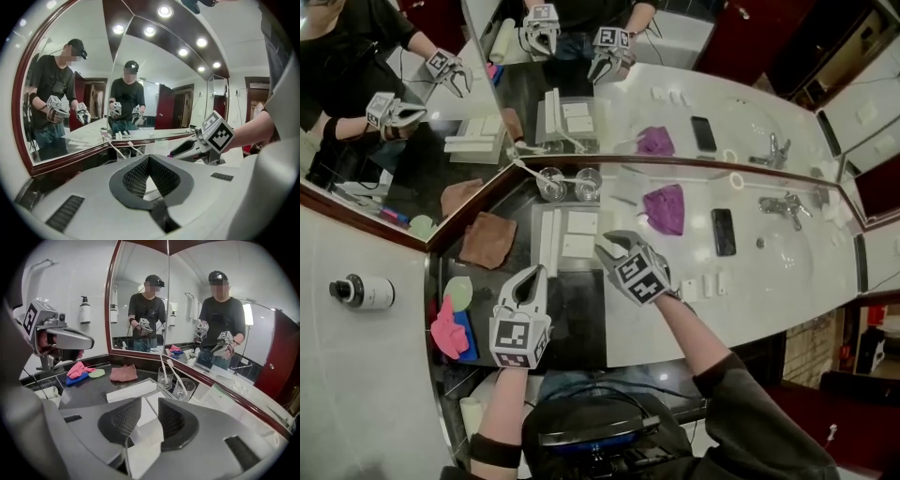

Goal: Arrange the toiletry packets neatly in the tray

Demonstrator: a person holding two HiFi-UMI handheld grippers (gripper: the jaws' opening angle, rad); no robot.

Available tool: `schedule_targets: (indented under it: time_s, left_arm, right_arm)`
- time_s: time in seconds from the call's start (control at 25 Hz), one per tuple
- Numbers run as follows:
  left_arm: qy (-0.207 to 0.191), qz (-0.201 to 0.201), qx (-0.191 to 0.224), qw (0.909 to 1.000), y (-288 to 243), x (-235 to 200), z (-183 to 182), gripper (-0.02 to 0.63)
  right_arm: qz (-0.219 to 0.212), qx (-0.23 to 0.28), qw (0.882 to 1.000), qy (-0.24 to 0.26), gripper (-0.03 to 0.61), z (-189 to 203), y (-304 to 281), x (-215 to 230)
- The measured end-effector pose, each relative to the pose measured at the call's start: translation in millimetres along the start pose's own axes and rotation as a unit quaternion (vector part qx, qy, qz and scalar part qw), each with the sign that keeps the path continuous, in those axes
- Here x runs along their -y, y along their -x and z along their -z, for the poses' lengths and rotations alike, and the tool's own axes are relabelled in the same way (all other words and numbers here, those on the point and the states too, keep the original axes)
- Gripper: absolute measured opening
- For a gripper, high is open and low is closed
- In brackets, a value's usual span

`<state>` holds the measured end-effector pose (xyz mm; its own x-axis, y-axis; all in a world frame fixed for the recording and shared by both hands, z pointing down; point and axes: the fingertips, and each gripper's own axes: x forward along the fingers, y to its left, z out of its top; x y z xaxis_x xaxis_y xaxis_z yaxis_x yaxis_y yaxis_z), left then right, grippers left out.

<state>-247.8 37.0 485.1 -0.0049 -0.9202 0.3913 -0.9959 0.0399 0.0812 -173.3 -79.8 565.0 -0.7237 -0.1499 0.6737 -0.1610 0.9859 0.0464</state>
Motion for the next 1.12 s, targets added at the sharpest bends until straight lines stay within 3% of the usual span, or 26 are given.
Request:
schedule_targets:
  time_s: [0.2, 0.52, 1.12]
  left_arm:
    - [0.008, -0.004, 0.001, 1.0000, -9, -5, 6, 0.000]
    - [0.020, 0.010, -0.008, 0.9997, -19, -4, 11, 0.000]
    - [0.048, 0.019, -0.026, 0.9983, -24, -18, 41, 0.000]
  right_arm:
    - [-0.031, -0.048, 0.996, 0.074, 0.218, 4, -42, 9]
    - [-0.078, -0.123, 0.980, 0.136, 0.246, 30, -98, 25]
    - [-0.144, -0.197, 0.959, 0.143, 0.287, 58, -143, 30]
